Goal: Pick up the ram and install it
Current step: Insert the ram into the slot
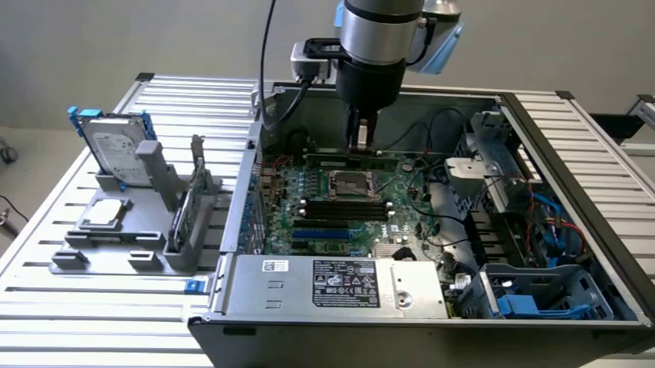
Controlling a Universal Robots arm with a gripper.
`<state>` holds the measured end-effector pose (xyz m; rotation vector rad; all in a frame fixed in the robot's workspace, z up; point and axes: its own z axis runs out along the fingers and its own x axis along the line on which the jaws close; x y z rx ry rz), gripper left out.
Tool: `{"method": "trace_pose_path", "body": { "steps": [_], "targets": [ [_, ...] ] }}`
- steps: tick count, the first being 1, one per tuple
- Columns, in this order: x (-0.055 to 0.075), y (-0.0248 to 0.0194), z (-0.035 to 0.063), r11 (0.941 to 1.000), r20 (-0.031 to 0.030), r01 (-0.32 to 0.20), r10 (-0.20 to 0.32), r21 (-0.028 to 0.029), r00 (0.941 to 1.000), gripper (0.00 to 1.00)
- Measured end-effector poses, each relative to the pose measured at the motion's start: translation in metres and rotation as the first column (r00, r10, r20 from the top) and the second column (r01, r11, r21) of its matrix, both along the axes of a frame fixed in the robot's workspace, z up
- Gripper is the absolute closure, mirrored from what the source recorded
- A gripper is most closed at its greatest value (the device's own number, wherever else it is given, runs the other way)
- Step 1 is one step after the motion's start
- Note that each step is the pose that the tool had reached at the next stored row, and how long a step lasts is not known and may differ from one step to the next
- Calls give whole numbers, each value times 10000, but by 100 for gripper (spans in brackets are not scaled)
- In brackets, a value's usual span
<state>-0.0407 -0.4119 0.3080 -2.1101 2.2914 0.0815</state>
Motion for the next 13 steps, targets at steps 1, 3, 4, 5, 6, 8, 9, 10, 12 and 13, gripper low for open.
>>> {"method": "trace_pose_path", "body": {
  "steps": [1, 3, 4, 5, 6, 8, 9, 10, 12, 13],
  "targets": [
    [0, -3, -18, 10000, 2, 0, 0, -1, 10000, 86],
    [0, -4, -55, 10000, 9, -11, 11, 0, 10000, 86],
    [0, -5, -74, 10000, 12, -19, 19, 1, 10000, 86],
    [1, -7, -91, 10000, 12, -24, 24, -1, 10000, 86],
    [1, -11, -110, 10000, 12, -30, 30, -1, 10000, 86],
    [0, -21, -145, 10000, 13, -34, 34, 0, 10000, 86],
    [0, -26, -164, 10000, 13, -37, 37, 1, 10000, 86],
    [1, -32, -183, 10000, 12, -42, 42, 0, 10000, 86],
    [0, -43, -219, 10000, 13, -51, 51, 0, 10000, 86],
    [0, -48, -237, 10000, 12, -57, 57, -1, 10000, 86]
  ]
}}
